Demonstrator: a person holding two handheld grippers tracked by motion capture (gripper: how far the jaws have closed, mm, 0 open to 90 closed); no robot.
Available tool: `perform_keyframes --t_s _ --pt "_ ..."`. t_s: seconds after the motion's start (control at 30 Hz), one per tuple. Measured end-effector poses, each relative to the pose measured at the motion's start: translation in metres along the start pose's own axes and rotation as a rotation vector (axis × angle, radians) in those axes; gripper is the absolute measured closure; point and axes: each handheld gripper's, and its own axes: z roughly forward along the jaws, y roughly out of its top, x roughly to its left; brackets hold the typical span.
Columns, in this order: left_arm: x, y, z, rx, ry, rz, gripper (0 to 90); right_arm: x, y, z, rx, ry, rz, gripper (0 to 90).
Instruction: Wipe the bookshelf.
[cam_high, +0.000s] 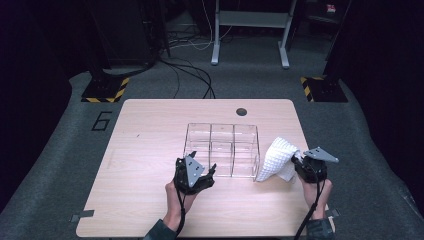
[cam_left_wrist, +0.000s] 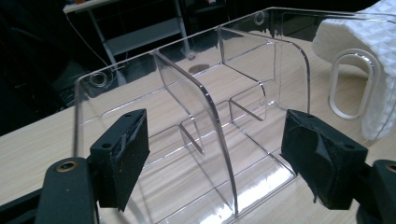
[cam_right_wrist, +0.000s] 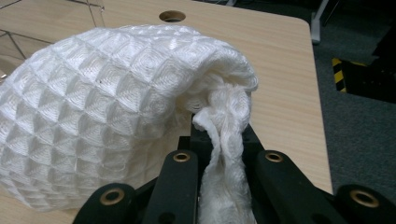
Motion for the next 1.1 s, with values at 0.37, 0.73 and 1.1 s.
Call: perform_keyframes --t_s 0.37,0.73,1.1 --pt "0.0 -0.002 0.038 0.078 0.004 -0.054 29.9 0.002 0.0 0.0 0.001 0.015 -0.007 82.9" --pt "-0.001 -0.01 0.058 0.097 0.024 -0.056 52.1 0.003 0.0 -0.002 0.002 0.011 -0.011 82.7" --pt "0.002 -0.013 0.063 0.118 0.054 -0.056 68.5 0.001 0.001 -0.003 -0.003 0.019 -0.014 82.5"
